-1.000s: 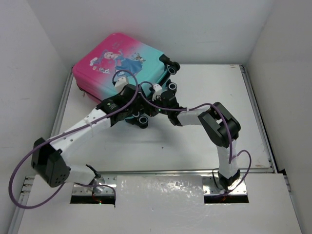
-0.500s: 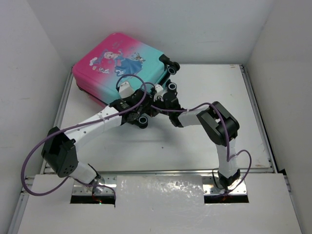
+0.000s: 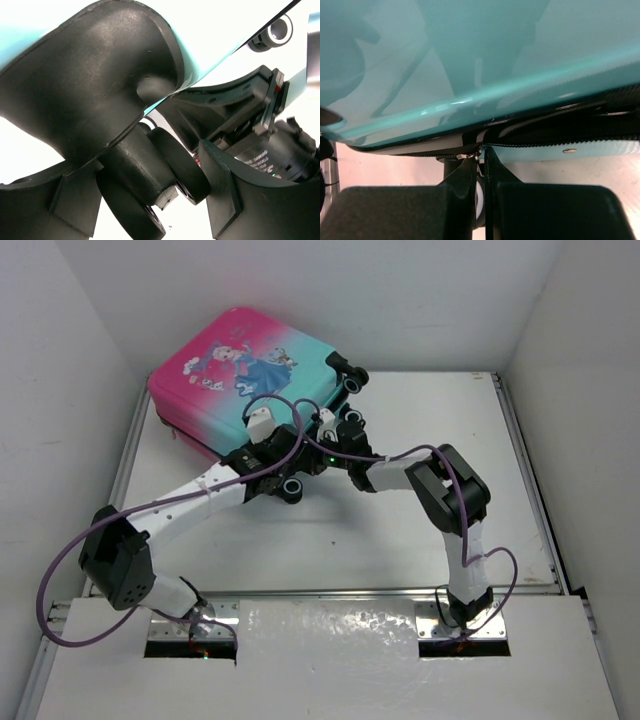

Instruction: Pack the luggage

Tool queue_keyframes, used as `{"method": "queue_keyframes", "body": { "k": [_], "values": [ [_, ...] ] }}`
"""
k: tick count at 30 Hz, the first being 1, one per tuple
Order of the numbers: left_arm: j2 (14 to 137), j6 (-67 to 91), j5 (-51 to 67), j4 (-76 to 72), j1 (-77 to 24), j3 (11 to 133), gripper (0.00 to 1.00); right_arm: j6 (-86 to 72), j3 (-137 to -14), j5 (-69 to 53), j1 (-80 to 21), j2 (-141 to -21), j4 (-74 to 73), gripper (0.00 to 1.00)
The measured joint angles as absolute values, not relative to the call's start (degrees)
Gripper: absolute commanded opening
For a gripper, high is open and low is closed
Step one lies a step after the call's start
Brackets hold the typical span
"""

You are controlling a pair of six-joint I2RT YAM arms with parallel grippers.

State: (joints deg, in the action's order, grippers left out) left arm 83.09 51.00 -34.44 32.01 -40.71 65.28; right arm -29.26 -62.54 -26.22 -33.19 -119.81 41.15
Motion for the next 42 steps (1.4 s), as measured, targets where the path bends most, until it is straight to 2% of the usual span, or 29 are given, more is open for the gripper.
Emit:
{"method": "queue_keyframes", "body": {
  "k": [5, 13, 18, 22, 27, 28, 29, 30, 31, 34, 37, 38, 39, 42],
  "values": [
    [80.64, 50.06, -34.74, 30.41, -40.6, 62.54, 0.0, -26.7, -66.52, -25.98, -33.26, -120.05, 33.93, 0.0],
    [76.95, 49.08, -36.73, 29.76, -40.05, 60.84, 0.0, -21.52, -69.54, -24.77, -31.92, -120.55, 30.15, 0.0],
    [73.28, 47.66, -39.05, 33.08, -39.53, 59.86, 0.0, -16.29, -78.98, -14.96, -22.46, -124.84, 24.58, 0.0],
    [72.73, 48.29, -38.24, 29.39, -39.4, 59.11, 0.0, -10.61, -83.07, -13.91, -18.98, -127.59, 24.25, 0.0],
    [70.46, 46.76, -36.23, 28.58, -39.59, 58.92, 0.0, -7.68, -102.24, -16.27, -17.78, -136.33, 7.6, 0.0],
    [68.71, 45.54, -36.64, 30.48, -40.18, 59.11, 0.0, -8.08, -106.08, -16.43, -17.3, -138.23, 5.45, 0.04],
    [66.59, 44.69, -37.3, 33.8, -40.16, 59.0, 0.0, -9.78, -109.06, -15.99, -16.51, -140.18, 5.13, 0.19],
    [64.82, 44.03, -38.13, 36.4, -39.88, 58.78, 0.0, -11.99, -110.21, -15.92, -15.64, -141.47, 6.81, 0.42],
    [63.18, 43.16, -38.83, 38.61, -39.38, 58.7, 0.0, -14.09, -108.88, -15.07, -14.39, -141.95, 11.0, 0.72],
    [61.36, 40.88, -39.68, 42.44, -38.5, 58.72, 0.0, -19.57, -93.91, -13.89, -9.17, -138.26, 22.09, 0.91],
    [62.59, 38.83, -39.53, 44.56, -38.39, 58.78, 0.5, -23.0, -78.54, -14.35, -3.18, -132.35, 31.9, 0.94],
    [63.18, 38.68, -39.48, 45.1, -38.2, 58.89, 0.85, -23.79, -75.88, -14.13, -1.76, -130.02, 32.03, 0.94],
    [63.77, 38.92, -39.46, 45.69, -37.91, 59.07, 0.91, -24.4, -73.89, -14.2, -0.84, -127.85, 31.92, 0.95],
    [64.71, 39.94, -38.41, 46.13, -34.59, 60.05, 0.93, -25.19, -73.25, -15.16, -1.1, -123.55, 30.79, 0.99]
  ]
}}
